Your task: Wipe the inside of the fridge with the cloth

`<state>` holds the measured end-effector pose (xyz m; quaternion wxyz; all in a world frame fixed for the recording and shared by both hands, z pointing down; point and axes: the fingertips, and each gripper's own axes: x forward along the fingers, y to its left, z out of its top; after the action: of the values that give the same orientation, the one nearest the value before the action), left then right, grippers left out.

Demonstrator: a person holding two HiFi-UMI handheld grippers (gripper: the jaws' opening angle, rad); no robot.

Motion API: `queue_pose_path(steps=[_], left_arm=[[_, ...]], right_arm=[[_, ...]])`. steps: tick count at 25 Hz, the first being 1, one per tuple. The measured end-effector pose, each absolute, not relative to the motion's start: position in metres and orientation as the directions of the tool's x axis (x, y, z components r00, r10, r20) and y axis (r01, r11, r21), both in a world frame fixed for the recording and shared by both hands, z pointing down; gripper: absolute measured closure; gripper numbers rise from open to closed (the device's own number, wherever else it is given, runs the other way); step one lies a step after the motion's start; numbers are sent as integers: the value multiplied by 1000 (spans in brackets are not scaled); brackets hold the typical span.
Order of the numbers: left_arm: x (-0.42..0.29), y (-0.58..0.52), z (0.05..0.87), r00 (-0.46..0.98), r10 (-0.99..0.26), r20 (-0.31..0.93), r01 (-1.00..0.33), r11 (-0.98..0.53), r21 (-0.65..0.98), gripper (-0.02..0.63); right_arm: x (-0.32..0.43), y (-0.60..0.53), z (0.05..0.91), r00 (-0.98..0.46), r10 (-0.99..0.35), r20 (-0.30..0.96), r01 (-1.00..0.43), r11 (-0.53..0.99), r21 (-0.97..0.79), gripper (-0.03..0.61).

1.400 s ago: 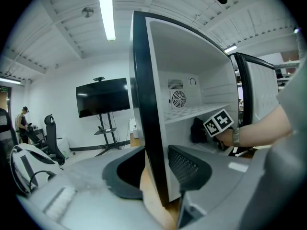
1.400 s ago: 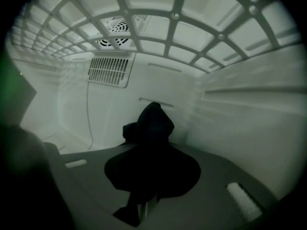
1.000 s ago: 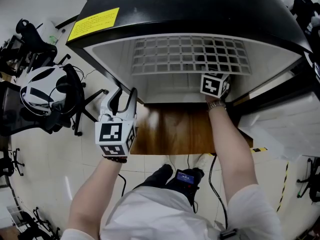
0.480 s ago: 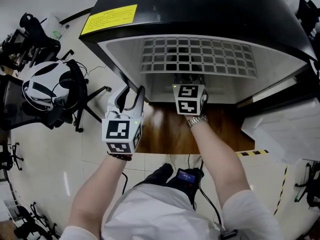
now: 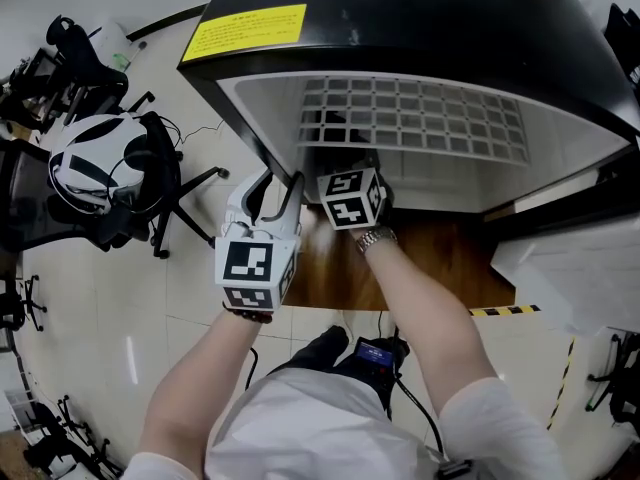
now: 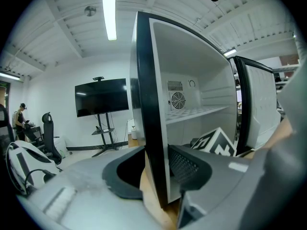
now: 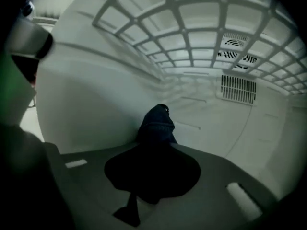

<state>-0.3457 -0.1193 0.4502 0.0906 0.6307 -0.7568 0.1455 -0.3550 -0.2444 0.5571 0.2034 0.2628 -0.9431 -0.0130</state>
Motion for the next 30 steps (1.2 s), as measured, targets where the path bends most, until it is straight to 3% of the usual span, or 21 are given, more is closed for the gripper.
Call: queue_pose_path(steps=[30], left_arm=[[-347,-118,452,-190,-925,328,-981,164,-107,466]], right_arm=[[-214,-331,580,-555,-685,472,-683,699,210,522]])
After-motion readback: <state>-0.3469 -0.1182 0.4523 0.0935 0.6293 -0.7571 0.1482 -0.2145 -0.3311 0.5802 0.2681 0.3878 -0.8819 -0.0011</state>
